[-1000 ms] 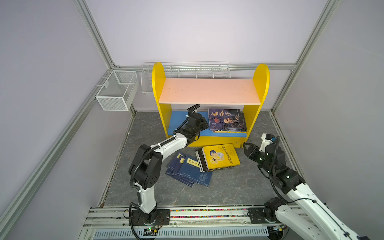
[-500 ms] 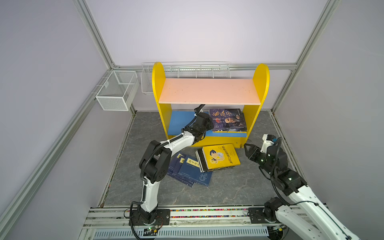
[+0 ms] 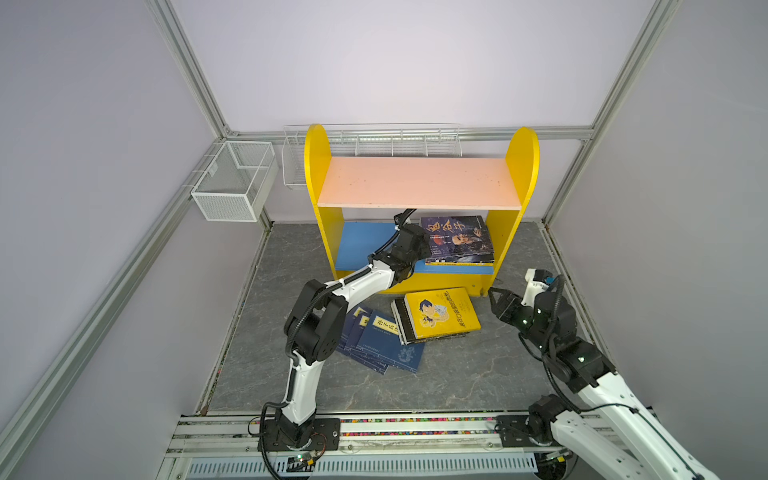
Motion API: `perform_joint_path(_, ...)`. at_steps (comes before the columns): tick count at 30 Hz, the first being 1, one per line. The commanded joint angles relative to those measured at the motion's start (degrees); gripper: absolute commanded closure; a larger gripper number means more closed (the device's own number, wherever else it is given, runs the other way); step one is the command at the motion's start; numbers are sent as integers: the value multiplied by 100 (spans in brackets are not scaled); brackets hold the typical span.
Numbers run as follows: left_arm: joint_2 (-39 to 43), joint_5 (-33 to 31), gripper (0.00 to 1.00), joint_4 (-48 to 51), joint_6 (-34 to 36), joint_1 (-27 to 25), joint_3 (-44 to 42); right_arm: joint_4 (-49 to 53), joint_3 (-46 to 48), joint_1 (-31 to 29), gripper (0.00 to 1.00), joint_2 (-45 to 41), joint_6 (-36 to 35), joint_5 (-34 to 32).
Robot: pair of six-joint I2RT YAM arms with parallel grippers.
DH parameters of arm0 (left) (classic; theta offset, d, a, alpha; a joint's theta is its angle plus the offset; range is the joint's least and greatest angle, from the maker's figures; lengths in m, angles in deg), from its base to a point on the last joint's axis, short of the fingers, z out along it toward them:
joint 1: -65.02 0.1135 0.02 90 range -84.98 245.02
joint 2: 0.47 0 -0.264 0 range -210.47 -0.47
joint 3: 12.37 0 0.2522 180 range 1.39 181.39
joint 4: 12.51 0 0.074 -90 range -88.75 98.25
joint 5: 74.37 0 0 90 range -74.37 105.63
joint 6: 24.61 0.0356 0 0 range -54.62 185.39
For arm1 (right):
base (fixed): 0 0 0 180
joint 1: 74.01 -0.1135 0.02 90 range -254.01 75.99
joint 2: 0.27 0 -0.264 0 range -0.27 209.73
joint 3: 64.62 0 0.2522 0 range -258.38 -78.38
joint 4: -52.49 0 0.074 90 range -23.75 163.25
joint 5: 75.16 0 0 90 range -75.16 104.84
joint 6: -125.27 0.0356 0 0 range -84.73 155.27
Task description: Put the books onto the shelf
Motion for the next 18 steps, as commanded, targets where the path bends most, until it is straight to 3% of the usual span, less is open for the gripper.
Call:
perform_joint_path(1,381,-231,100,-208,-66,-69,-254,20,-1,-34,49,43,-178,123)
perform_joint_path(7,859,-23,100,-537,-207,58,-748,38,-36,-104,49,140,-171,119)
perform_joint_path(14,1590,756,100,-1217,-74,50,-1627,55,-126,-121,49,164,-241,-4)
perform_joint_path(18,1664,1354,100,-1362,-15,41,-1635,12,-116,-138,49,264,-217,63)
